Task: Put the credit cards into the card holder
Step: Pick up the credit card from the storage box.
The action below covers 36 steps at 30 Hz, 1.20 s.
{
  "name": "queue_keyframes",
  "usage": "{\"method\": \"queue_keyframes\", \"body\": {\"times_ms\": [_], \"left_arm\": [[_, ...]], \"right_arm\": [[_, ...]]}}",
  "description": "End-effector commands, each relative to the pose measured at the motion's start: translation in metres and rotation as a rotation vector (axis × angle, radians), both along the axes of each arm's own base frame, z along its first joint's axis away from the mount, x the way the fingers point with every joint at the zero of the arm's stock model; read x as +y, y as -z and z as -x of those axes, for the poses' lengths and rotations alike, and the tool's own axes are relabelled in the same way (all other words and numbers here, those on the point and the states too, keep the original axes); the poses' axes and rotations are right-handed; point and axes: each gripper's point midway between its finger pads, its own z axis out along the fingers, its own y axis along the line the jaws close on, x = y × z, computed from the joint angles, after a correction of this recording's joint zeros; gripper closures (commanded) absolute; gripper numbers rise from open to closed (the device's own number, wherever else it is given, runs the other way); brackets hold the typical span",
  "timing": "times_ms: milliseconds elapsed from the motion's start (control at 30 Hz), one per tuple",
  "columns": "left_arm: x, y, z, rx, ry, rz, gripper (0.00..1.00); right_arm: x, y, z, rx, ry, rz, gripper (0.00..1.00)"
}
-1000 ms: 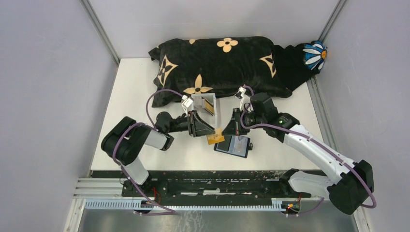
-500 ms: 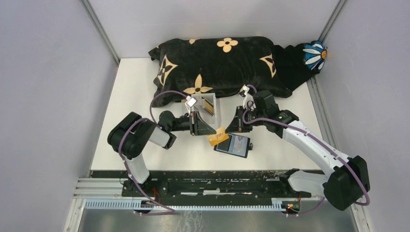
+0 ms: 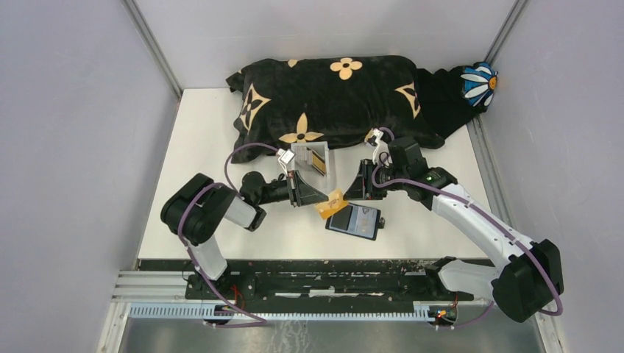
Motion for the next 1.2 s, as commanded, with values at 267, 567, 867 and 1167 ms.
{"method": "queue_keyframes", "body": {"times_ms": [267,567,867,1167], "left_arm": [[0.016,-0.013,-0.048,-0.086,-0.511,-0.105,0.97],[-0.004,-0.024,-0.042,-0.011,-0.583,-0.074,0.97],[-0.004,-0.022,-0.042,0.065,-0.62,-0.037,0.97],[-0.014,-0.03,-0.04,0.097,-0.583,0.012,0.97]], "right_arm": [[-0.018,-0.002,-0.017,-0.161,0.183,-0.03,0.53],[-0.007,0.009,-0.024,-0.194,0.248,-0.216,0.52],[-0.004,0.01,-0.026,-0.18,0.268,-0.265,0.52],[0.004,0.015,-0.03,-0.156,0.259,-0.295,0.52]]}}
